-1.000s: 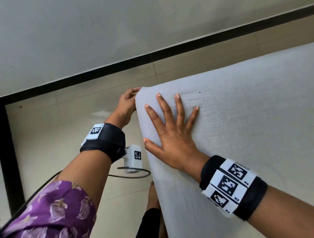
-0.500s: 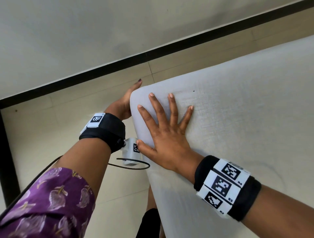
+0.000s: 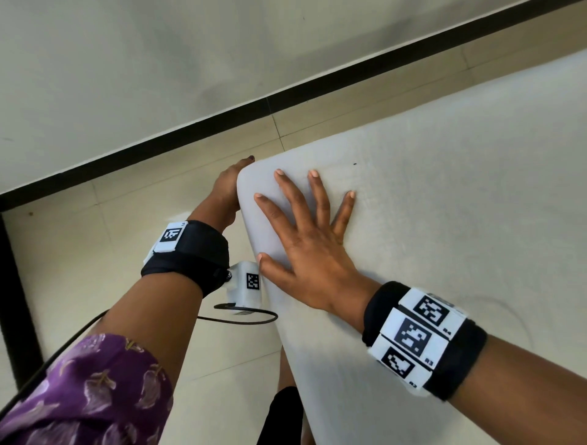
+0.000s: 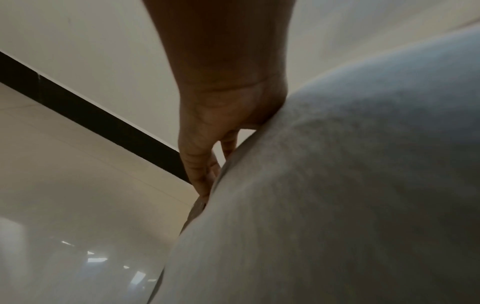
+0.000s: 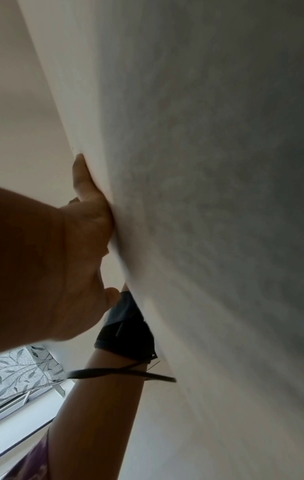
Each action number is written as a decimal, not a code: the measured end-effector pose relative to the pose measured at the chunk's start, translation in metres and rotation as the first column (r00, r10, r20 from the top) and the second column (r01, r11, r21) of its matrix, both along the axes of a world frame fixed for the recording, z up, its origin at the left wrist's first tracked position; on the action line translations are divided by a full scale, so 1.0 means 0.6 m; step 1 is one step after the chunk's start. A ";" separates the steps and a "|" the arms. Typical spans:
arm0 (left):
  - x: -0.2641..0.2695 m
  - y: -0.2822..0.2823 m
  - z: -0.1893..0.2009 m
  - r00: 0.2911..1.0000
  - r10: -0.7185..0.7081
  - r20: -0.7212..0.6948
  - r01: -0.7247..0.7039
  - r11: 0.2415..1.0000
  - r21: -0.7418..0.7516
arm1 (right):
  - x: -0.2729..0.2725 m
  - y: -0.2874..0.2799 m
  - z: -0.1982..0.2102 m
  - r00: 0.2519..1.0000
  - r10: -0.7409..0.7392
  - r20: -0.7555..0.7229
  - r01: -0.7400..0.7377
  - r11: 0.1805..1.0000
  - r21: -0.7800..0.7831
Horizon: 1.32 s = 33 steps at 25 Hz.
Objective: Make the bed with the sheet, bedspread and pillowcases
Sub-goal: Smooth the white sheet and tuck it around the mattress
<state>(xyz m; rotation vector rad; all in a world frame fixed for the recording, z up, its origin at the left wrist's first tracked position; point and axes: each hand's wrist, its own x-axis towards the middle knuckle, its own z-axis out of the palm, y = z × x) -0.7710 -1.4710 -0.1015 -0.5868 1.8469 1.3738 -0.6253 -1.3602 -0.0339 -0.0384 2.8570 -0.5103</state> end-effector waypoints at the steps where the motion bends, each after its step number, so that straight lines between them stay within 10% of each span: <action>1: 0.004 -0.006 -0.003 1.000 0.014 0.014 -0.014 1.000 -0.001 | 0.001 0.001 0.002 1.000 -0.008 0.006 0.008 1.000 -0.001; 16: 0.108 -0.027 -0.005 0.937 0.308 0.166 -0.345 0.893 0.290 | -0.001 -0.005 -0.003 0.995 0.047 0.091 -0.059 0.989 0.133; 24: 0.174 -0.030 -0.002 0.943 0.331 0.026 -0.331 0.930 0.158 | 0.016 0.009 0.022 0.987 0.087 0.137 -0.104 0.987 0.125; 33: 0.415 -0.055 -0.006 0.933 0.293 0.210 -0.311 0.949 0.059 | 0.178 -0.005 0.044 0.970 0.022 0.243 -0.060 0.987 0.152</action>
